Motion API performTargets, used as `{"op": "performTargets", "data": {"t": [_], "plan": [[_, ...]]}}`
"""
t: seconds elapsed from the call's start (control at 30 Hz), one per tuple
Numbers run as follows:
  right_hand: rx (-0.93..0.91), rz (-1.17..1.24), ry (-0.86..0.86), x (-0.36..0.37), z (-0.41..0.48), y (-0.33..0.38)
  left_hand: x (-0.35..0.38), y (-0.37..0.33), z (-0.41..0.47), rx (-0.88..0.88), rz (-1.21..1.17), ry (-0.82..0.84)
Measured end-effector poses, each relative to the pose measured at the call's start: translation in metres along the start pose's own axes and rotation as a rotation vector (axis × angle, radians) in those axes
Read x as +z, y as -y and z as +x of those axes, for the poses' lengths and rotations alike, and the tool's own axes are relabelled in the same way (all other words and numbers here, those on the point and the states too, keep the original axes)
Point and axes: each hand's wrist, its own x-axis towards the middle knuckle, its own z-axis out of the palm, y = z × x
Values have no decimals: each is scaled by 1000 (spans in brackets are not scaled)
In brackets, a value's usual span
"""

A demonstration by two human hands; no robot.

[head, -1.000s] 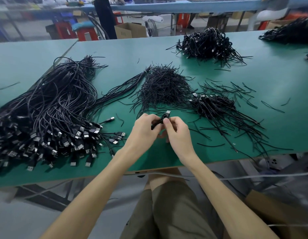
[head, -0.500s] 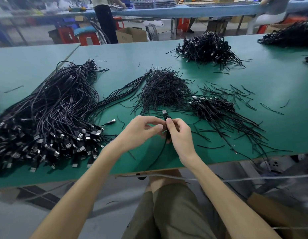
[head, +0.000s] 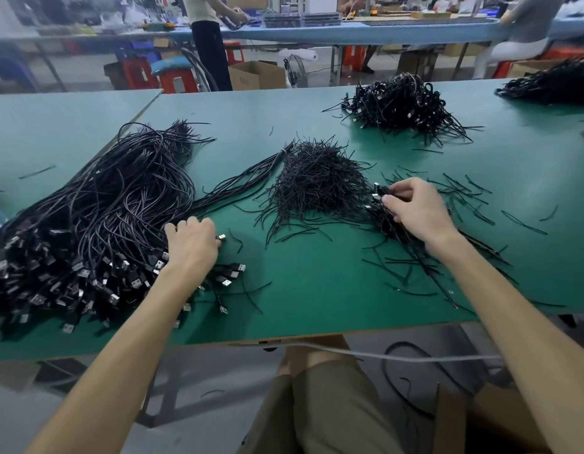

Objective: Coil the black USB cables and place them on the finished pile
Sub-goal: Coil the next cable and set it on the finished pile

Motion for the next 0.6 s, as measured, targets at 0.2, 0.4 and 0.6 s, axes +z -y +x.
{"op": "performTargets", "data": {"t": [0.2,0.4,0.6], "plan": [[-141,-599,-112,6,13,-29,4,-7,-6,132,-183,-55],[-329,-606,-203,34,-10,-27,-27,-61,-49,616,-633,-37],[-114,257,430,51,-57,23,-56,-135,-100,1079,-819,-120]]}}
